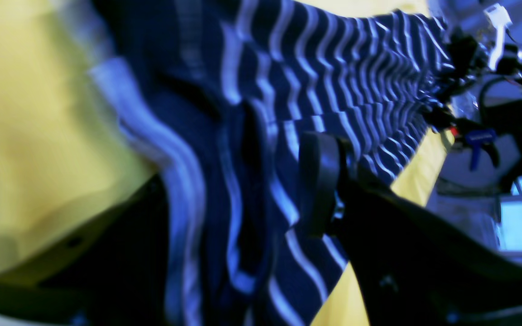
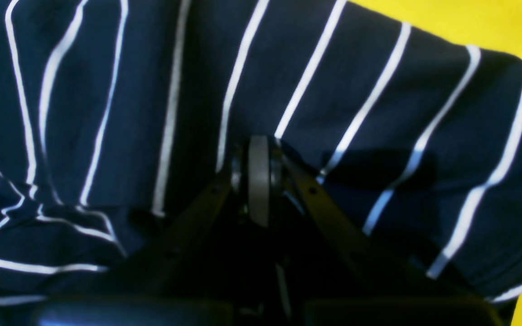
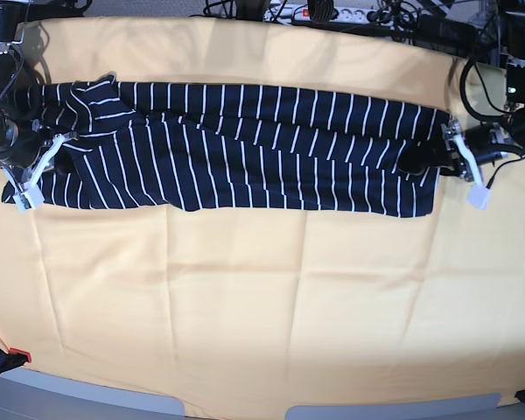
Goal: Fold the T-shirt properly
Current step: 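Grasp the opposite shirt end with the left gripper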
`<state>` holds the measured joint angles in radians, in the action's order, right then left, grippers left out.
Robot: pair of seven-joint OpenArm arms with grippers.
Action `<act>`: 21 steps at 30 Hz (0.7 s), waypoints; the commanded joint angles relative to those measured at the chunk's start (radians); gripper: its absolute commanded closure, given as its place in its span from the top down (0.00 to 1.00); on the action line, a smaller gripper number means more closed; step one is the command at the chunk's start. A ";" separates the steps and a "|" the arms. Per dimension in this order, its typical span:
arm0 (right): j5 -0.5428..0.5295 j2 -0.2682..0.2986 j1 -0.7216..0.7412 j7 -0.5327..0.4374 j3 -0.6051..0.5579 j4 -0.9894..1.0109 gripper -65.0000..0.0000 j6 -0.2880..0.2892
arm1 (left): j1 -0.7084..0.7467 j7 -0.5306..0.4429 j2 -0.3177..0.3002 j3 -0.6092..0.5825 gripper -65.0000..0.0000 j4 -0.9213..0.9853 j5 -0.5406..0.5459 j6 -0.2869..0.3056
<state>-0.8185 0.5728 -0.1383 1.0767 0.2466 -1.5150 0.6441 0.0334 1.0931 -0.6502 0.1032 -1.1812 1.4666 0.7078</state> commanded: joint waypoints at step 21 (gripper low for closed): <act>-0.258 0.024 0.095 0.112 -0.003 -0.013 0.30 0.054 | -0.129 -0.080 -0.095 -0.002 0.00 -0.045 -0.192 -0.076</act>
<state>-1.0573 0.5705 -0.0628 1.2049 0.2371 -1.5154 0.6849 -0.0780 1.0294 -0.7155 0.0906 -1.2160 1.2667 0.6315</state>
